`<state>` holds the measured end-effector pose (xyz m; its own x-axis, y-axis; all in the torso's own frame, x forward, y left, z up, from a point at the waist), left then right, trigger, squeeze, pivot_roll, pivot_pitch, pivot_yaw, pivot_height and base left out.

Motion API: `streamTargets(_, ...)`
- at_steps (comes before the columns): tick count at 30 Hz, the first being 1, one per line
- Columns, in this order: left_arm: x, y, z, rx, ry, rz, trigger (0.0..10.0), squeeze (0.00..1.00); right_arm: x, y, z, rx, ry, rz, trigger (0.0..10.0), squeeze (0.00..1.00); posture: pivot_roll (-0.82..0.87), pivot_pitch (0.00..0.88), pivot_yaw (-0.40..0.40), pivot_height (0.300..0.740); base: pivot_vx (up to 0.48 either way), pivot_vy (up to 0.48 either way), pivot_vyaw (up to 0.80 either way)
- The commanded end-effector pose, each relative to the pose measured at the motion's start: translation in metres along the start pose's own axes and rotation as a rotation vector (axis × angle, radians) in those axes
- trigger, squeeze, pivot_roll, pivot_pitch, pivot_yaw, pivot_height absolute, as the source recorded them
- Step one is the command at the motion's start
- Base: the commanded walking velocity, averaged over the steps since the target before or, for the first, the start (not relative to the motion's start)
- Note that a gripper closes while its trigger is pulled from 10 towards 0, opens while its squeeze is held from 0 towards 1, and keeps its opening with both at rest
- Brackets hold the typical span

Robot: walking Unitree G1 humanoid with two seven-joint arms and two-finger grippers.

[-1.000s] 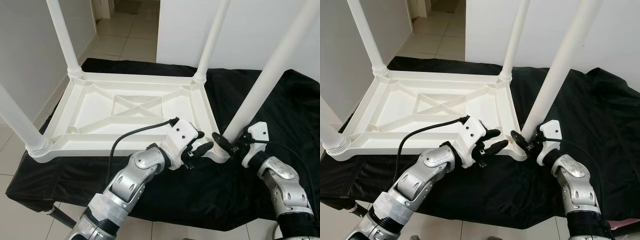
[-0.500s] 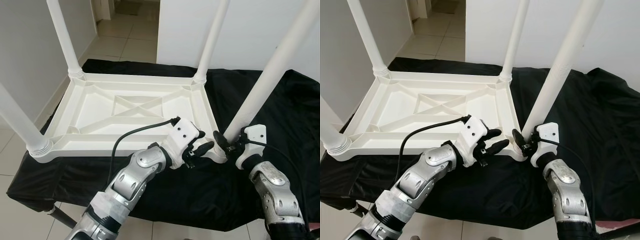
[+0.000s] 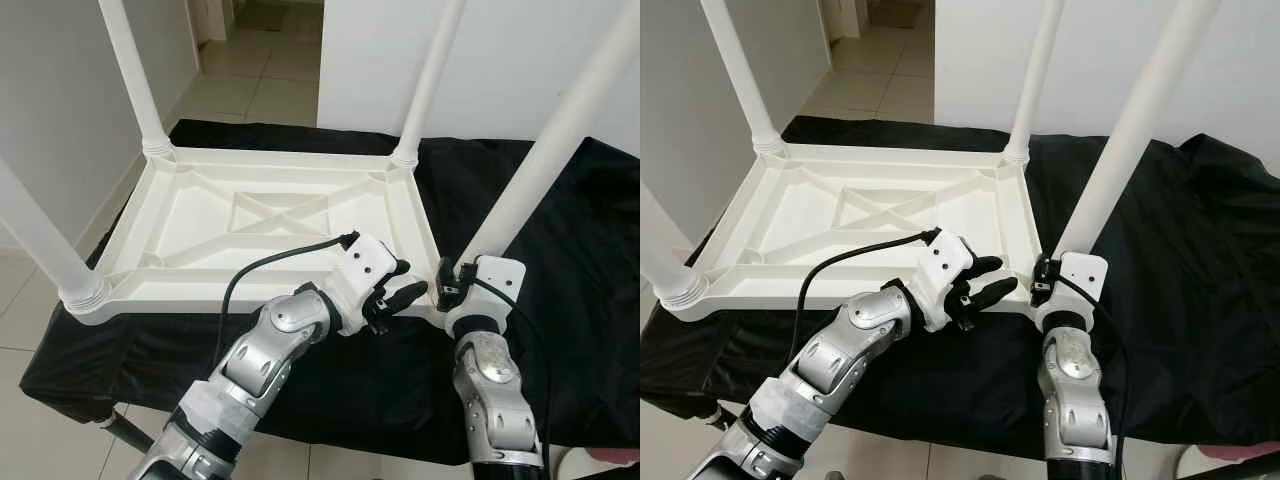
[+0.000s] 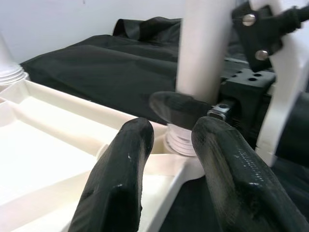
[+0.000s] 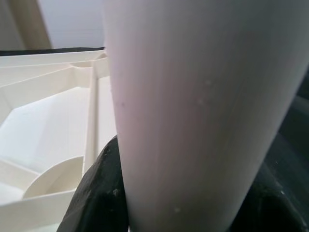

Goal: Building children table

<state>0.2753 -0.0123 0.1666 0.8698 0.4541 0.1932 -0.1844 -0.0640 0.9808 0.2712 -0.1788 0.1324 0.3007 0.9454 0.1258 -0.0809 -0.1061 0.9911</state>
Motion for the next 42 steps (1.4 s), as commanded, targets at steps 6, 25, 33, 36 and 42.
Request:
streamTargets(6,0.002,0.000,0.000,-0.001,-0.011,0.000,10.0,0.00,0.000,-0.006,-0.008,0.033,0.007,0.008,10.0,0.00,-0.13,0.000,0.003,0.740,0.000,0.000,0.00)
streamTargets(25,0.004,0.001,0.000,0.002,-0.030,0.007,10.0,0.00,-0.010,0.007,-0.017,-0.038,0.067,-0.001,10.0,1.00,-0.16,0.000,0.015,0.740,0.000,0.000,0.00)
streamTargets(33,-0.001,-0.003,-0.006,0.021,-0.066,0.013,10.0,0.00,-0.023,0.002,-0.005,0.009,0.325,-0.033,10.0,0.00,-0.15,0.000,0.022,0.740,0.000,0.000,0.00)
streamTargets(36,-0.001,-0.003,-0.007,0.022,-0.067,0.013,10.0,0.00,-0.024,0.002,-0.002,0.014,0.369,-0.034,10.0,0.00,-0.14,0.000,0.024,0.740,0.000,0.000,0.00)
streamTargets(42,-0.002,-0.003,-0.010,0.027,-0.069,0.015,10.0,0.00,-0.022,0.000,0.010,0.055,0.566,-0.086,10.0,0.00,-0.13,0.000,0.023,0.740,0.000,0.000,0.00)
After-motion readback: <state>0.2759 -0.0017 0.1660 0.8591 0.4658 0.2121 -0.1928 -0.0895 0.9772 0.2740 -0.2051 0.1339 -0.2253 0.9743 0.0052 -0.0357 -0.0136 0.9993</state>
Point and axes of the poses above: a point about 5 cm out from each wrist's last joint towards the gripper, its own z axis pointing out of the wrist towards the gripper, its own y axis along the axis of the wrist's last joint, x = y × z, the point moved 1 cm from there along z, pointing out of the wrist towards the gripper, and after that the axes turned 5 degrees about z, right-handed, at the moved point
